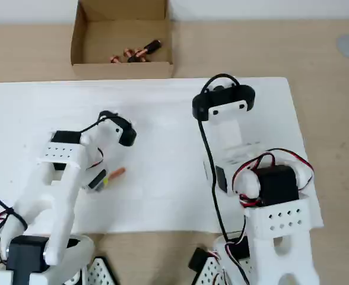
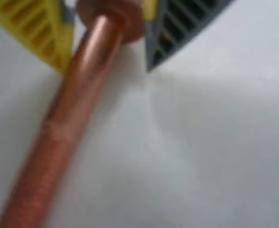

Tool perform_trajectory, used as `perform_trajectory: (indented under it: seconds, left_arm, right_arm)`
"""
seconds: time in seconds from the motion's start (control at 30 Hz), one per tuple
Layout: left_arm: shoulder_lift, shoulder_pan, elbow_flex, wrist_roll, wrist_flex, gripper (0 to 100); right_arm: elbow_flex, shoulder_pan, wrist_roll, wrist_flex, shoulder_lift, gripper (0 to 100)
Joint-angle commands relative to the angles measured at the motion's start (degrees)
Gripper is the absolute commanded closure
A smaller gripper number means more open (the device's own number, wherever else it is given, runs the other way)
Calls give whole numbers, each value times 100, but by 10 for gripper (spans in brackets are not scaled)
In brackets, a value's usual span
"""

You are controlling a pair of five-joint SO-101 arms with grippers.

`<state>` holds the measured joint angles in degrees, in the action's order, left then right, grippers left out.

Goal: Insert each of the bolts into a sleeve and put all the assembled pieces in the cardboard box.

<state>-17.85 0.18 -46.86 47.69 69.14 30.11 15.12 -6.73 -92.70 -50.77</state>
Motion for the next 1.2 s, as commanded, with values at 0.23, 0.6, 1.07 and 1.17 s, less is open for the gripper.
perform_trajectory:
  seconds: [0.23,0.6,1.07,1.17]
  left_arm:
    - [-171,35,167,220,-18,964]
    - [-233,70,229,1020,44,998]
    - [-171,308,3437,1864,1319,997]
    - [-154,299,3657,3684,2391,993]
  right_arm:
    - [-4,-92,18,44,-75,752]
    - [-4,-101,9,35,-75,752]
    - [-4,-101,0,79,-48,752]
    - [-4,-101,0,79,-48,752]
